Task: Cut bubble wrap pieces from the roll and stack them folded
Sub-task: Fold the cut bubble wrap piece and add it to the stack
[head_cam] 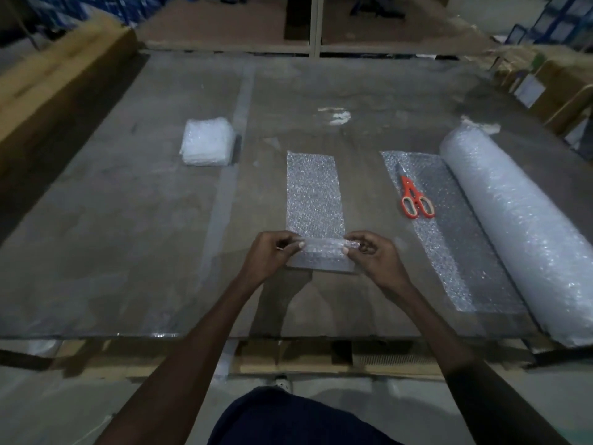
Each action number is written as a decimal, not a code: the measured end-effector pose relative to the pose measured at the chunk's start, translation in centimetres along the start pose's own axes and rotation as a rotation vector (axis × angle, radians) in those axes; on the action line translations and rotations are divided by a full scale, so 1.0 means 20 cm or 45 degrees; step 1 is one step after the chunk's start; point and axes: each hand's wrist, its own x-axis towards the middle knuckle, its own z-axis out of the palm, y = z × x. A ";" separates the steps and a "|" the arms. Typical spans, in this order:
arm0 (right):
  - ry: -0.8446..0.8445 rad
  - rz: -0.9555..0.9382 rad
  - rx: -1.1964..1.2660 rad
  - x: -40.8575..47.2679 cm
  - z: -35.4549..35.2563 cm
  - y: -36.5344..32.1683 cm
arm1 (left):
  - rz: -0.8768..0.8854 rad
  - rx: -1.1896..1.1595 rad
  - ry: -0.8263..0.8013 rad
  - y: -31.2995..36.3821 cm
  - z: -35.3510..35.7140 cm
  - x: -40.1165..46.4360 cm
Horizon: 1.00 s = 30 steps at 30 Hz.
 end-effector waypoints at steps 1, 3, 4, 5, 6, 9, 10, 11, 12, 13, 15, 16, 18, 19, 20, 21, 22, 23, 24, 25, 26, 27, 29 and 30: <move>0.026 0.012 0.044 0.05 0.01 0.00 | -0.016 -0.029 -0.020 -0.02 -0.01 0.04; 0.055 0.026 0.117 0.14 0.03 -0.02 | -0.008 -0.063 -0.053 -0.06 -0.04 0.13; 0.053 0.045 0.143 0.19 0.04 -0.02 | -0.008 -0.077 -0.068 -0.08 -0.06 0.17; 0.043 0.068 0.157 0.23 0.04 -0.03 | -0.021 -0.105 -0.082 -0.10 -0.07 0.22; 0.030 0.089 0.162 0.27 0.05 -0.03 | -0.045 -0.135 -0.090 -0.11 -0.09 0.26; 0.033 0.159 0.193 0.38 0.07 -0.06 | -0.116 -0.225 -0.066 -0.13 -0.12 0.38; 0.051 0.179 0.206 0.42 0.07 -0.06 | -0.135 -0.253 -0.059 -0.13 -0.13 0.42; 0.072 0.192 0.207 0.46 0.08 -0.07 | -0.152 -0.277 -0.051 -0.14 -0.14 0.47; 0.093 0.201 0.203 0.51 0.08 -0.07 | -0.165 -0.290 -0.041 -0.15 -0.15 0.51; 0.111 0.212 0.204 0.56 0.08 -0.07 | -0.175 -0.302 -0.029 -0.15 -0.16 0.56; 0.132 0.248 0.218 0.66 0.08 -0.08 | -0.184 -0.306 -0.001 -0.16 -0.16 0.66; 0.140 0.267 0.222 0.71 0.08 -0.07 | -0.185 -0.295 0.013 -0.16 -0.16 0.71; 0.158 0.303 0.214 0.81 0.07 -0.06 | -0.197 -0.261 0.051 -0.17 -0.16 0.80; 0.166 0.319 0.200 0.87 0.06 -0.05 | -0.205 -0.248 0.069 -0.18 -0.15 0.86; 0.171 0.333 0.184 0.92 0.06 -0.04 | -0.213 -0.229 0.079 -0.19 -0.15 0.90; 0.175 0.347 0.171 0.97 0.06 -0.03 | -0.221 -0.211 0.087 -0.20 -0.15 0.96; 0.178 0.366 0.163 1.03 0.06 -0.02 | -0.232 -0.189 0.096 -0.22 -0.14 1.02; 0.182 0.384 0.153 1.09 0.06 -0.01 | -0.245 -0.165 0.108 -0.23 -0.13 1.07; 0.184 0.401 0.146 1.15 0.05 0.00 | -0.255 -0.138 0.117 -0.24 -0.13 1.12; 0.181 0.412 0.132 1.21 0.05 0.01 | -0.263 -0.113 0.127 -0.24 -0.12 1.17; 0.181 0.419 0.117 1.26 0.05 0.02 | -0.264 -0.093 0.133 -0.25 -0.12 1.22; 0.184 0.423 0.088 1.32 0.05 0.03 | -0.258 -0.067 0.137 -0.27 -0.12 1.27; 0.187 0.438 0.042 1.42 0.05 0.06 | -0.257 -0.003 0.135 -0.30 -0.12 1.35; 0.189 0.451 0.026 1.47 0.06 0.09 | -0.262 0.024 0.131 -0.32 -0.12 1.39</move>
